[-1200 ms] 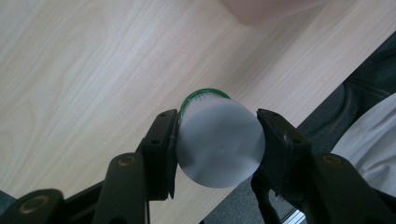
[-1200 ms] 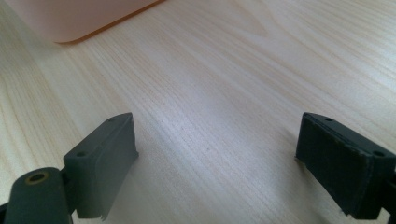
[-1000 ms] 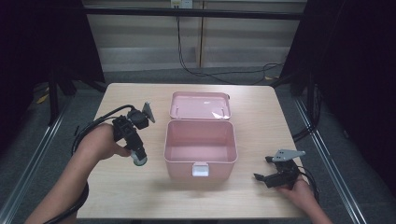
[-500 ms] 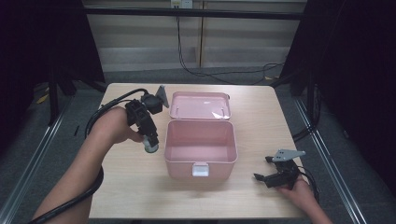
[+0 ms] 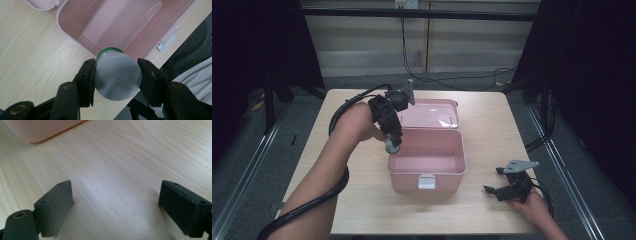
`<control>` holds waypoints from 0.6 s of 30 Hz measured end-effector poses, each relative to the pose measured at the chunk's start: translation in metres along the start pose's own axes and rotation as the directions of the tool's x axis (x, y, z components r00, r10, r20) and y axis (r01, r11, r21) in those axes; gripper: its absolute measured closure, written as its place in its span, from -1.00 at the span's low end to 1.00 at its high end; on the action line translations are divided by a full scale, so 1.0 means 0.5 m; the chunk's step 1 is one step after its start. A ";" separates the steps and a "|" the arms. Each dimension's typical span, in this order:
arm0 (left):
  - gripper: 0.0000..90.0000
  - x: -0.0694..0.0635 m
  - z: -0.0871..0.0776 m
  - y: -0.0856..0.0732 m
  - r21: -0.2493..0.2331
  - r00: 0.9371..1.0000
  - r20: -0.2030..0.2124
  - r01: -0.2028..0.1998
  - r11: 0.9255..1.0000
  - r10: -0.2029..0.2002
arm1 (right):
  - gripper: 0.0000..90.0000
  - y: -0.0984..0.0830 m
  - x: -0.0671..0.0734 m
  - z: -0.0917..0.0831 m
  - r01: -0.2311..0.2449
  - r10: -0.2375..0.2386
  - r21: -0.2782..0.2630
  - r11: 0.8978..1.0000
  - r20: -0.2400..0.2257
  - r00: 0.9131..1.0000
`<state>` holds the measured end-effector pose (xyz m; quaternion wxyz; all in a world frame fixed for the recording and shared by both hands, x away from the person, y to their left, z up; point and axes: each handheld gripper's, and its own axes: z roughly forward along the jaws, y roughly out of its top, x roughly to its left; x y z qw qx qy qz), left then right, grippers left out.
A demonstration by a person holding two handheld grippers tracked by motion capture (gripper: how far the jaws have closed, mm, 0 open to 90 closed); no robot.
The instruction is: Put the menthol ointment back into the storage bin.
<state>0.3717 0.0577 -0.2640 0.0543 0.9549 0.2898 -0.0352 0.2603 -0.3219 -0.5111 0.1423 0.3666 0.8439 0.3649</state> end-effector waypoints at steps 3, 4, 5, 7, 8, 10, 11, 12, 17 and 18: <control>0.13 -0.005 0.002 0.014 -0.003 1.000 0.000 -0.005 1.000 0.005 | -0.74 0.000 0.000 0.000 0.000 0.000 0.000 1.000 0.000 1.000; 0.13 -0.006 0.003 0.019 -0.004 1.000 0.001 -0.008 1.000 0.008 | -0.74 0.000 0.000 0.000 0.000 0.000 0.000 1.000 0.000 1.000; 0.13 -0.008 0.004 0.024 -0.003 1.000 -0.002 -0.008 1.000 0.008 | -0.74 0.000 0.000 0.000 0.000 0.000 0.000 1.000 0.000 1.000; 0.13 -0.012 0.005 0.034 -0.005 1.000 -0.002 -0.014 1.000 0.014 | -0.74 0.000 0.000 0.000 0.000 0.000 0.000 1.000 0.000 1.000; 0.13 -0.013 0.006 0.038 -0.008 1.000 -0.003 -0.012 1.000 0.012 | -0.74 0.000 0.000 0.000 0.000 0.000 0.000 1.000 0.000 1.000; 0.13 -0.015 0.008 0.046 -0.012 1.000 -0.001 -0.014 1.000 0.014 | -0.74 0.000 0.000 0.000 0.002 -0.002 0.001 1.000 0.000 1.000; 0.13 -0.016 0.011 0.050 -0.011 1.000 -0.003 -0.013 1.000 0.013 | -0.74 0.000 0.000 0.000 -0.001 0.001 0.002 1.000 -0.001 1.000; 0.13 -0.016 0.013 0.054 -0.009 1.000 -0.004 -0.016 1.000 0.016 | -0.74 0.000 0.000 0.000 -0.001 0.001 0.002 1.000 -0.001 1.000; 0.13 -0.014 0.027 0.071 -0.017 1.000 -0.005 0.002 1.000 -0.002 | -0.74 0.000 0.000 0.000 0.002 -0.002 0.001 1.000 0.000 1.000; 0.13 -0.013 0.031 0.074 -0.022 1.000 -0.007 0.007 1.000 -0.007 | -0.74 0.000 0.000 0.000 0.000 0.000 0.000 1.000 0.000 1.000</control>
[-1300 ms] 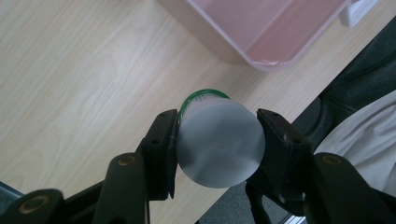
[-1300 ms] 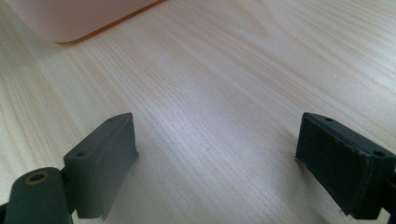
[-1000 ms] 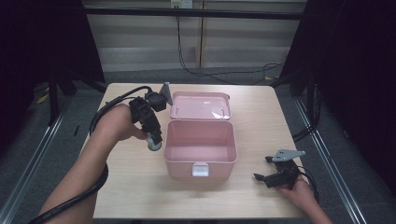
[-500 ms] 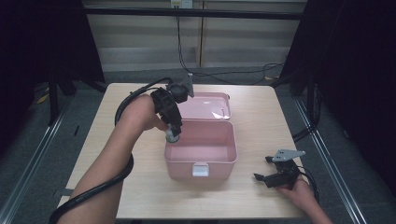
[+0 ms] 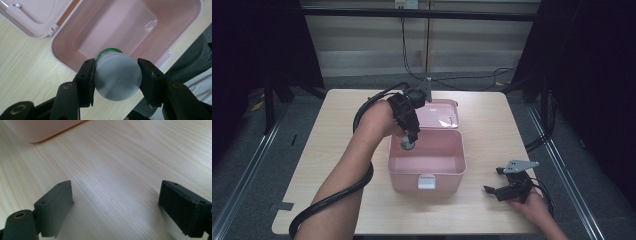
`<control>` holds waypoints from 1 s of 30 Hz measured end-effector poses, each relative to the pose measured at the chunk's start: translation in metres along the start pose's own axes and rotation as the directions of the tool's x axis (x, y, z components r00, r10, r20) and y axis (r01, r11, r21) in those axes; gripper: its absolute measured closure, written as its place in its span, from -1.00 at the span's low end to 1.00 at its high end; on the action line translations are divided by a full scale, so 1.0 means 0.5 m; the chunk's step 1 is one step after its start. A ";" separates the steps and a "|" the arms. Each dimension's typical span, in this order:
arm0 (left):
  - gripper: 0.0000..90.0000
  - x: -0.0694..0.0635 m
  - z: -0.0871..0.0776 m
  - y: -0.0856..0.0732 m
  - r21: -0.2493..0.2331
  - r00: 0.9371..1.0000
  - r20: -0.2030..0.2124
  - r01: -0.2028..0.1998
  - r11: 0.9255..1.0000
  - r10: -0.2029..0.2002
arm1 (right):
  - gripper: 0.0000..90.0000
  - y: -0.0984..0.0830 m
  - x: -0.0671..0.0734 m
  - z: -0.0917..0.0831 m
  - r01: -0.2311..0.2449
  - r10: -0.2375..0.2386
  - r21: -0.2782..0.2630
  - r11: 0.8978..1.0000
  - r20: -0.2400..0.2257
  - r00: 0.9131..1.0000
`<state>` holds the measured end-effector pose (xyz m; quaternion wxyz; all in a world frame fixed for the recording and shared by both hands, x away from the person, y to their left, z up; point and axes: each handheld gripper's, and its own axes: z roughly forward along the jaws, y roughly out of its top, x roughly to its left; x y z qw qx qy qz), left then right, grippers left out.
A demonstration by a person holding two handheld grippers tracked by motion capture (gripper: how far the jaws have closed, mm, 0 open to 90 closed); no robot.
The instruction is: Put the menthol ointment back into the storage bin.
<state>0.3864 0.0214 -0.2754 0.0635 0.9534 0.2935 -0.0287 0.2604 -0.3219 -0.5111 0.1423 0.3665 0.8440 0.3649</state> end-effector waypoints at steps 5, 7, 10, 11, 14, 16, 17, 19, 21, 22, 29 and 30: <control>0.13 0.000 0.016 0.016 -0.019 0.999 -0.012 0.042 0.999 -0.043 | -0.74 0.000 0.000 0.000 0.000 0.000 0.000 1.000 0.000 1.000; 0.13 -0.001 0.024 0.022 -0.018 0.998 -0.013 0.064 0.998 -0.064 | -0.74 0.000 0.000 0.000 0.000 0.000 0.000 1.000 0.000 1.000; 0.13 -0.002 0.035 0.030 -0.007 0.996 -0.017 0.085 0.996 -0.086 | -0.74 0.000 0.000 0.000 0.000 0.000 0.000 1.000 0.000 1.000; 0.13 -0.001 0.038 0.032 -0.007 0.995 -0.010 0.101 0.995 -0.101 | -0.74 0.000 0.000 0.000 0.000 0.000 0.000 1.000 0.000 1.000; 0.13 0.003 0.050 0.039 -0.012 0.990 -0.007 0.144 0.989 -0.144 | -0.74 0.000 0.000 0.000 0.000 0.000 0.000 1.000 0.000 1.000; 0.13 0.005 0.057 0.042 -0.017 0.987 -0.006 0.163 0.986 -0.163 | -0.74 0.000 0.000 0.000 0.000 0.000 0.000 1.000 0.000 1.000; 0.13 0.005 0.057 0.042 -0.017 0.987 -0.006 0.163 0.986 -0.163 | -0.74 0.000 0.000 0.000 0.000 0.000 0.000 1.000 0.000 1.000; 0.13 0.007 0.068 0.047 -0.020 0.981 -0.017 0.193 0.981 -0.193 | -0.74 0.000 0.000 0.000 0.000 0.000 0.000 1.000 0.000 1.000; 0.13 0.007 0.072 0.048 -0.023 0.978 -0.016 0.210 0.977 -0.210 | -0.74 0.000 0.000 0.000 0.000 0.000 0.000 1.000 0.000 1.000; 0.13 0.009 0.074 0.050 -0.022 0.977 -0.017 0.213 0.977 -0.213 | -0.74 0.000 0.000 0.000 0.000 0.000 0.000 1.000 0.000 1.000; 0.13 0.014 0.105 0.055 -0.023 0.958 -0.010 0.286 0.958 -0.286 | -0.74 0.000 0.000 0.000 0.000 0.000 0.000 1.000 0.000 1.000; 0.13 0.017 0.109 0.056 -0.025 0.957 -0.012 0.291 0.956 -0.291 | -0.74 0.000 0.000 0.000 -0.001 0.001 0.000 1.000 0.000 1.000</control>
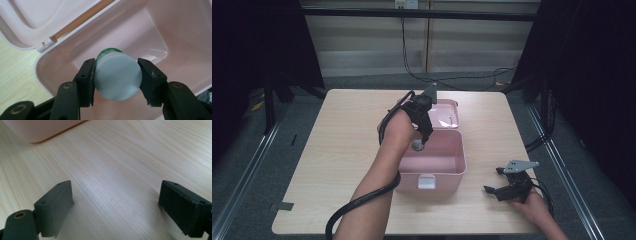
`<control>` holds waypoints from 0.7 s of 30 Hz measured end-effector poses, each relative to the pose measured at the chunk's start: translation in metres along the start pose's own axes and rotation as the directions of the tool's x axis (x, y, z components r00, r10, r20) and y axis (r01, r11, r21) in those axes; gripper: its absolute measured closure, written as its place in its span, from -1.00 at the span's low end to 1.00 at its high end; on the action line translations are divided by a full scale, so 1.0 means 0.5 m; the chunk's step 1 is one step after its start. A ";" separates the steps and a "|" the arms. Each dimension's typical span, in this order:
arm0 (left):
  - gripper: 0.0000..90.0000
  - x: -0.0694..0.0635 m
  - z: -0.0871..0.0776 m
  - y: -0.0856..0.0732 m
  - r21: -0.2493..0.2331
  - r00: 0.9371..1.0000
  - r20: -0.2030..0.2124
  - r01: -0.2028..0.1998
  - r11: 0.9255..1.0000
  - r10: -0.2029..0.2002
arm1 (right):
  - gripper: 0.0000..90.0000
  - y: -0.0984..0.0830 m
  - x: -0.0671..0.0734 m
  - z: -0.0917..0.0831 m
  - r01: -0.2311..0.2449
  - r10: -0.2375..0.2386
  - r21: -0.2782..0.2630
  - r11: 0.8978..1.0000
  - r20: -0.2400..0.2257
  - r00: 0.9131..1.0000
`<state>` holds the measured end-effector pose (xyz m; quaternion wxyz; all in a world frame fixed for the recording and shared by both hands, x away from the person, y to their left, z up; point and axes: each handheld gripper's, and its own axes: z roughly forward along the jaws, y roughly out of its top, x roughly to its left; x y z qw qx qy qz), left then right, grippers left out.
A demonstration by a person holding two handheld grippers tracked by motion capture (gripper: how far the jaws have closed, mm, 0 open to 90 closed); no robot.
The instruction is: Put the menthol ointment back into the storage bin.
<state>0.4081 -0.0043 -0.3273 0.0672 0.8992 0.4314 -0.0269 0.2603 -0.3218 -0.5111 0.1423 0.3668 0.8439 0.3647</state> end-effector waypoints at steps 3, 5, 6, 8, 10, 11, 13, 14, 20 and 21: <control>0.13 0.004 0.013 0.002 -0.003 1.000 -0.004 0.023 1.000 -0.023 | -0.74 0.000 0.000 0.000 0.000 0.000 0.000 1.000 0.000 1.000; 0.13 0.007 0.028 0.002 0.013 0.999 0.000 0.040 0.999 -0.040 | -0.74 0.000 0.000 0.000 0.000 0.000 0.000 1.000 -0.001 1.000; 0.13 0.007 0.028 0.002 0.013 0.999 0.000 0.040 0.999 -0.040 | -0.74 0.000 0.000 0.000 0.000 0.000 0.000 1.000 -0.001 1.000; 0.13 0.011 0.038 0.003 0.019 1.000 -0.001 0.028 0.999 -0.028 | -0.74 0.000 0.000 0.000 0.001 -0.001 0.000 1.000 0.000 1.000; 0.13 0.013 0.048 0.004 0.017 0.999 0.001 0.048 0.999 -0.048 | -0.74 0.000 0.000 0.000 0.001 -0.001 -0.001 1.000 0.000 1.000; 0.13 0.013 0.053 0.003 0.015 0.998 0.004 0.069 0.998 -0.069 | -0.74 0.000 0.000 0.000 0.001 -0.001 -0.001 1.000 0.000 1.000; 0.13 0.019 0.060 0.002 0.012 0.997 0.004 0.072 0.997 -0.072 | -0.74 0.000 0.000 0.000 0.000 0.000 0.000 1.000 0.000 1.000; 0.13 0.021 0.063 0.001 0.010 0.997 0.000 0.078 0.997 -0.078 | -0.74 0.000 0.000 0.000 -0.001 0.001 0.000 1.000 0.000 1.000; 0.13 0.037 0.078 -0.005 -0.002 0.994 0.002 0.113 0.994 -0.113 | -0.74 0.000 0.000 0.000 0.001 -0.001 0.000 1.000 0.000 1.000; 0.13 0.039 0.081 -0.005 -0.007 0.993 -0.001 0.117 0.993 -0.117 | -0.74 0.000 0.000 0.000 0.001 -0.001 0.000 1.000 0.000 1.000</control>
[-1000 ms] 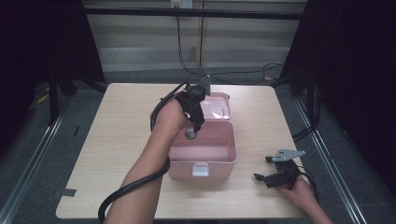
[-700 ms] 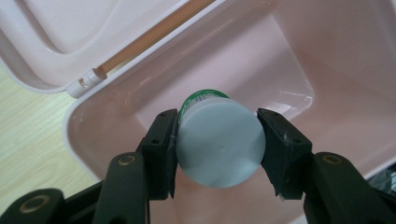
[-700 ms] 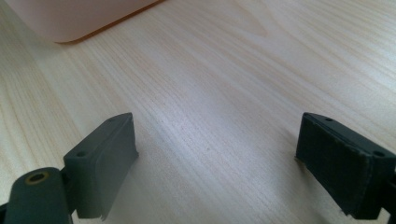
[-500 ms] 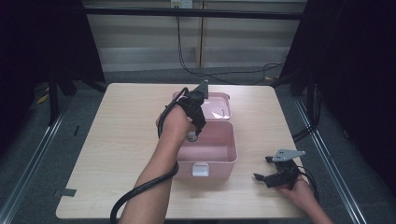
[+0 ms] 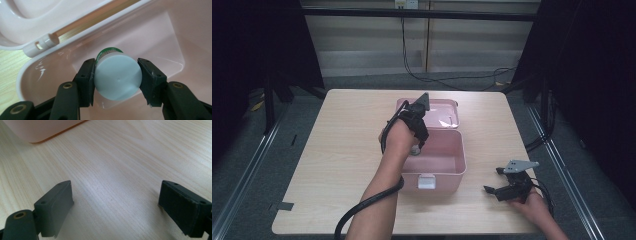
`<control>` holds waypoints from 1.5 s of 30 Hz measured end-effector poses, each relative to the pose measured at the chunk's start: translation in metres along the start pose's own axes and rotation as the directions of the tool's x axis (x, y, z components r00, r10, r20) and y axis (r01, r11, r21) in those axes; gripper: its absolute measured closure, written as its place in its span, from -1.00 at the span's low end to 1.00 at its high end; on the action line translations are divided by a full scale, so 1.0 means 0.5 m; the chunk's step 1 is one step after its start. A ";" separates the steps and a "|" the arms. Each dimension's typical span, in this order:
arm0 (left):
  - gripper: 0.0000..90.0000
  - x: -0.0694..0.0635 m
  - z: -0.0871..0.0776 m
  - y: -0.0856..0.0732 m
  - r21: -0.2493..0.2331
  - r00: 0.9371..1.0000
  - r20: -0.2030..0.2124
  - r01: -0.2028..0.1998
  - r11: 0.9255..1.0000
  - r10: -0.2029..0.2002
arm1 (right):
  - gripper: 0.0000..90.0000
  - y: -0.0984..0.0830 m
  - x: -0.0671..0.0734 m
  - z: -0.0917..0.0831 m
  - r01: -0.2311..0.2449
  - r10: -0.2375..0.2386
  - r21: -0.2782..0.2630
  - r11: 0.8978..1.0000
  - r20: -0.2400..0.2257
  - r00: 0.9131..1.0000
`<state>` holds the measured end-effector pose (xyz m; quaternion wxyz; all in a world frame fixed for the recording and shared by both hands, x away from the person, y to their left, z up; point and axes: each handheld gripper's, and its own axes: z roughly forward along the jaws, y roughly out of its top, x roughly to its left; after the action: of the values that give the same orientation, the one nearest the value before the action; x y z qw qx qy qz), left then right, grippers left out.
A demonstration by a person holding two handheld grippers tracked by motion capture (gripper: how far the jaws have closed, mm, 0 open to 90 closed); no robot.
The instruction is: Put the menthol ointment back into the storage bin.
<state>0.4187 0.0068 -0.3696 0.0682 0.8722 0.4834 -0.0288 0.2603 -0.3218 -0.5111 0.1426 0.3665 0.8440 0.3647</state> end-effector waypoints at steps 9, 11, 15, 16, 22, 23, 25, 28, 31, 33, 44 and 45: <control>0.12 0.003 0.026 -0.001 -0.003 1.000 0.001 0.008 1.000 -0.008 | -0.74 0.000 0.000 0.000 -0.001 0.001 0.000 1.000 0.000 1.000; 0.12 0.002 0.029 0.000 -0.009 1.000 0.002 0.005 1.000 -0.005 | -0.74 0.000 0.000 0.000 -0.001 0.001 0.000 1.000 -0.001 1.000; 0.12 0.000 0.036 0.001 -0.013 1.000 0.001 0.013 1.000 -0.013 | -0.74 0.000 0.000 0.000 -0.001 0.001 0.000 1.000 -0.001 1.000; 0.12 -0.001 0.038 0.001 -0.014 1.000 -0.002 0.017 1.000 -0.017 | -0.74 0.000 0.000 0.000 -0.001 0.001 0.000 1.000 0.000 1.000; 0.12 0.002 0.055 0.002 -0.004 1.000 0.003 0.015 1.000 -0.015 | -0.74 0.000 0.000 0.000 -0.001 0.001 -0.002 1.000 0.001 1.000; 0.12 0.003 0.057 0.002 -0.008 1.000 0.003 0.016 1.000 -0.016 | -0.74 0.000 0.000 0.000 0.000 0.000 -0.002 1.000 0.001 1.000; 0.12 0.003 0.063 0.001 -0.007 1.000 0.008 0.017 1.000 -0.017 | -0.74 0.000 0.000 0.000 0.000 0.000 -0.002 1.000 0.001 1.000; 0.12 0.006 0.070 0.000 0.002 1.000 0.010 0.017 1.000 -0.017 | -0.74 0.000 0.000 0.000 -0.001 0.001 -0.002 1.000 0.001 1.000; 0.12 0.008 0.074 0.000 -0.003 1.000 0.010 0.021 1.000 -0.021 | -0.74 0.000 0.000 0.000 -0.001 0.001 -0.002 1.000 0.000 1.000; 0.12 0.008 0.076 0.001 -0.009 1.000 0.006 0.019 1.000 -0.019 | -0.74 0.000 0.000 0.000 -0.001 0.001 -0.001 1.000 0.000 1.000; 0.12 0.012 0.086 0.002 -0.016 1.000 -0.003 0.028 0.999 -0.028 | -0.74 0.000 0.000 0.000 -0.001 0.001 -0.002 1.000 0.000 1.000; 0.12 0.012 0.088 0.002 -0.021 0.999 -0.004 0.036 0.999 -0.036 | -0.74 0.000 0.000 0.000 -0.001 0.001 -0.002 1.000 0.000 1.000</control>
<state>0.4232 0.0047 -0.4135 0.0758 0.8626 0.4996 -0.0233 0.2603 -0.3217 -0.5112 0.1427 0.3669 0.8435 0.3655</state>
